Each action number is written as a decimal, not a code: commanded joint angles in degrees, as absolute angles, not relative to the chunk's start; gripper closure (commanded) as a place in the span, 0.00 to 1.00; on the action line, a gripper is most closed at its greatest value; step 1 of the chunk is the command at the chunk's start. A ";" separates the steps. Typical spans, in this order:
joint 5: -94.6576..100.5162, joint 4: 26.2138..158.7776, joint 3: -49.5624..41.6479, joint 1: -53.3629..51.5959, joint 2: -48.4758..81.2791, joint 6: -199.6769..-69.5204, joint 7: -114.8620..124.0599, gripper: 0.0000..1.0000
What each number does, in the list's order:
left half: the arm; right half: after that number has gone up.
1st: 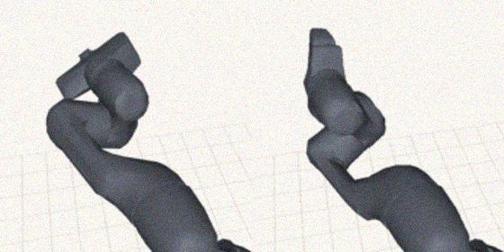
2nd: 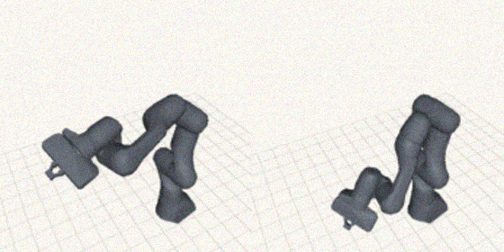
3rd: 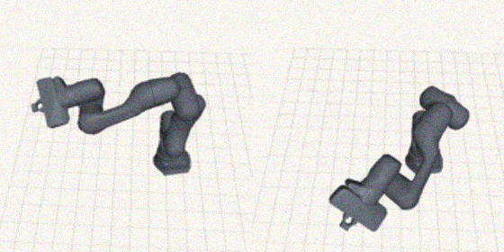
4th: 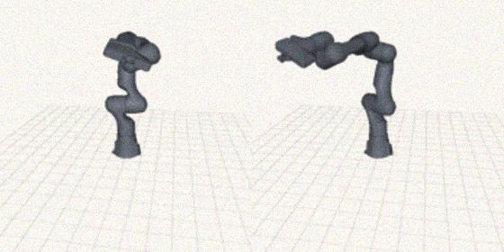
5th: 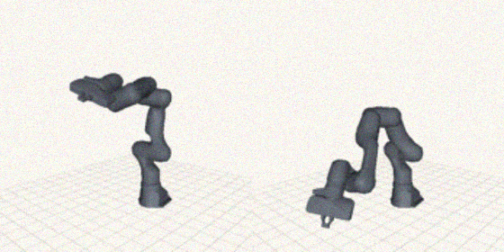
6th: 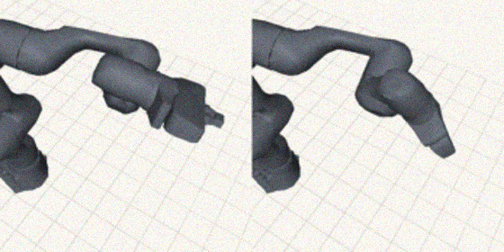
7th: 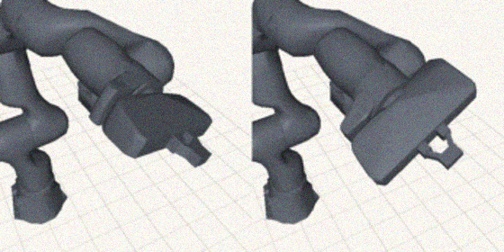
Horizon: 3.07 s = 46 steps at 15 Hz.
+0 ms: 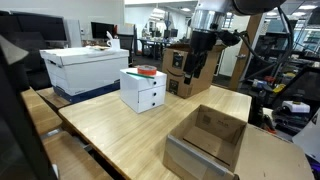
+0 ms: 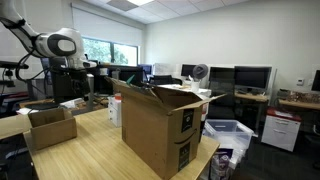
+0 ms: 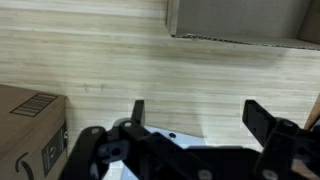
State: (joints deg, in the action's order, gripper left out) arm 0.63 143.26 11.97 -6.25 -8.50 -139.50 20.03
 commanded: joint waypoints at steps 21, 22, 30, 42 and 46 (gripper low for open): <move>13.53 138.14 9.93 -6.86 5.92 -151.07 42.49 0.00; 14.69 136.45 9.22 -7.25 7.68 -151.44 43.47 0.00; 14.94 124.57 2.88 -13.73 20.26 -152.73 43.20 0.00; 16.85 122.04 -4.92 -20.09 25.23 -153.75 50.44 0.00; 16.20 122.41 -4.84 -20.02 26.09 -155.65 50.13 0.00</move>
